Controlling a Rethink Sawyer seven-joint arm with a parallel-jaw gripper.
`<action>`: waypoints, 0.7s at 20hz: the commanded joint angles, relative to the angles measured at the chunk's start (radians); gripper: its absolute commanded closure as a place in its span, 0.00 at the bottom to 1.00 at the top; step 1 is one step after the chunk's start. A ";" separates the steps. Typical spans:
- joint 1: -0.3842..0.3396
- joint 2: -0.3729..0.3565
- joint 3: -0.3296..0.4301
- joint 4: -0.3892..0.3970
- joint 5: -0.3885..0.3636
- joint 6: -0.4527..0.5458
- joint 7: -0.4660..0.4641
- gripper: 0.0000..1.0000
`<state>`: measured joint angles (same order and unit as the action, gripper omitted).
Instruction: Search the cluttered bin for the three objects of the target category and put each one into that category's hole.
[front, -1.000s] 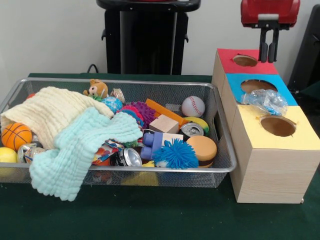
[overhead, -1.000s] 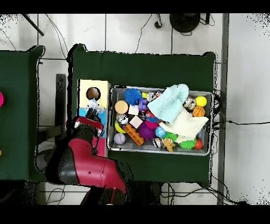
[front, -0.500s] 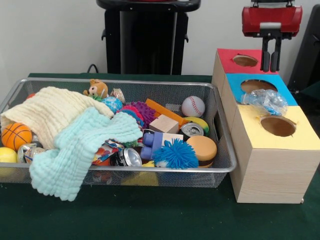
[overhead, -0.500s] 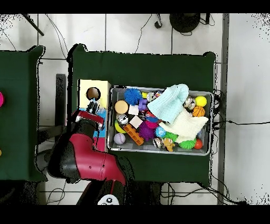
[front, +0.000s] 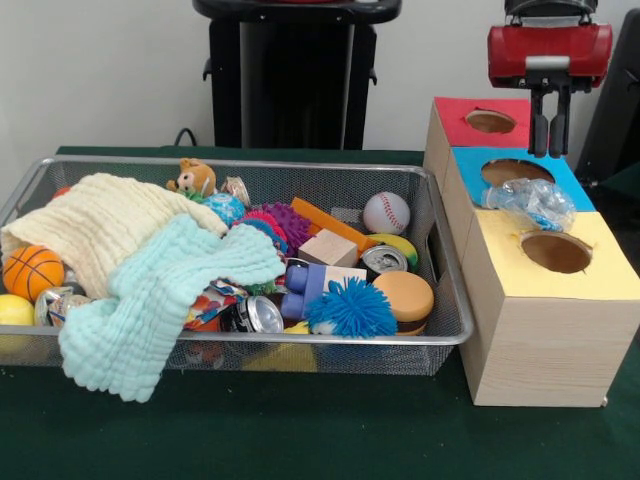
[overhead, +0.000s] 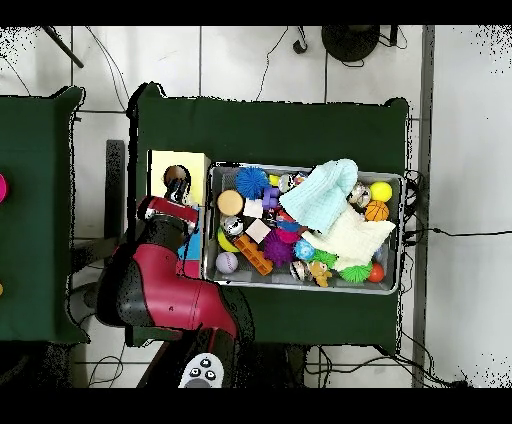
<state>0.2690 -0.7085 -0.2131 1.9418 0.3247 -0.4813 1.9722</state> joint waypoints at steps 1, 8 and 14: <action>-0.002 0.049 0.007 -0.060 -0.006 -0.096 0.144 1.00; -0.005 0.068 0.003 -0.067 -0.001 -0.087 0.131 1.00; -0.023 0.141 0.009 -0.079 -0.032 -0.169 0.151 1.00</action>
<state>0.2770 -0.6517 -0.2156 1.9311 0.3249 -0.5260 1.9722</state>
